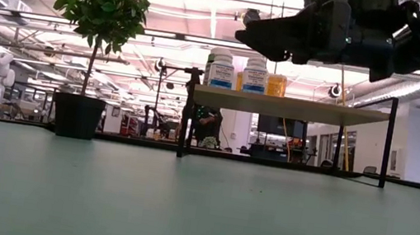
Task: Pick and place medicine bottles onto shelf by color
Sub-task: Put the orange medicine bottle on the shelf
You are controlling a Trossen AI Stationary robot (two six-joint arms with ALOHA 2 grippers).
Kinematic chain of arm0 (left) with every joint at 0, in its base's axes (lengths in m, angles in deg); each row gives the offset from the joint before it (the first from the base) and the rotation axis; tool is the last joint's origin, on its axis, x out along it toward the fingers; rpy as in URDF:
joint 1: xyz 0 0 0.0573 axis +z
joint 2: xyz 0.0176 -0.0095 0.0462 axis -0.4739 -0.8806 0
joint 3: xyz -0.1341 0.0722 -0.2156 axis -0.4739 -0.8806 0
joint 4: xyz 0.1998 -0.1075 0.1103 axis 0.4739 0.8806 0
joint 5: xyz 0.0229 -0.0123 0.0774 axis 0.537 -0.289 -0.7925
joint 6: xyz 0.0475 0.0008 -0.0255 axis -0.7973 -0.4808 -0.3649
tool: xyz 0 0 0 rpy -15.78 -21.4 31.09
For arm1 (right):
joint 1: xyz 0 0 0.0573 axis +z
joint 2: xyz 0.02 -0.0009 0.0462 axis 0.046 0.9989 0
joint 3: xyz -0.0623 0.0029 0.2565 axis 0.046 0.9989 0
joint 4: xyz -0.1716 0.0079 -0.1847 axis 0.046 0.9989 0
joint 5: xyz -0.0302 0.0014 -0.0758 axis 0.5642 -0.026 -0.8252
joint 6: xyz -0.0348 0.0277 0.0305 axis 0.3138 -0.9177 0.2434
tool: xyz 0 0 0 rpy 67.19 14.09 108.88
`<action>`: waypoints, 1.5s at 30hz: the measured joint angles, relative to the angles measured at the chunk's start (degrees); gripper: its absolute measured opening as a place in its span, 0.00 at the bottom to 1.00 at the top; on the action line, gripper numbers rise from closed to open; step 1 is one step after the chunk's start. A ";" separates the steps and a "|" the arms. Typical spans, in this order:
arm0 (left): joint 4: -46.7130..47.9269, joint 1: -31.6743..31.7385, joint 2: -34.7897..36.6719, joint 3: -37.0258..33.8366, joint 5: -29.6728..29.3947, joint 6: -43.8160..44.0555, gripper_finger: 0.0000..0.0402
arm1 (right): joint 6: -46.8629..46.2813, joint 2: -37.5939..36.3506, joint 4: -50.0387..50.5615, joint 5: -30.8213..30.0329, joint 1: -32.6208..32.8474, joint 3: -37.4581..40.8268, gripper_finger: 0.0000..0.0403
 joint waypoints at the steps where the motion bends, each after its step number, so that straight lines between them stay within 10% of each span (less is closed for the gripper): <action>1: -0.06 0.14 -0.52 0.00 -0.05 -1.18 0.92 | 0.00 0.00 0.85 0.00 0.08 -0.58 0.74; 14: 0.10 5.64 -2.04 0.02 -2.38 -14.97 0.45 | -1.50 0.00 5.36 3.46 0.89 -5.02 0.74; 26: -1.44 25.57 -2.03 0.04 -6.30 -47.76 0.61 | -2.88 -0.02 4.64 7.26 3.17 -7.64 0.74; 34: -11.54 40.04 -2.03 0.09 -6.24 -69.76 0.53 | -6.79 1.77 5.80 2.68 3.61 -8.08 0.74; 45: 6.80 40.51 -0.55 7.19 -14.96 -71.43 0.49 | -13.35 18.70 -1.26 -0.33 5.06 -14.84 0.74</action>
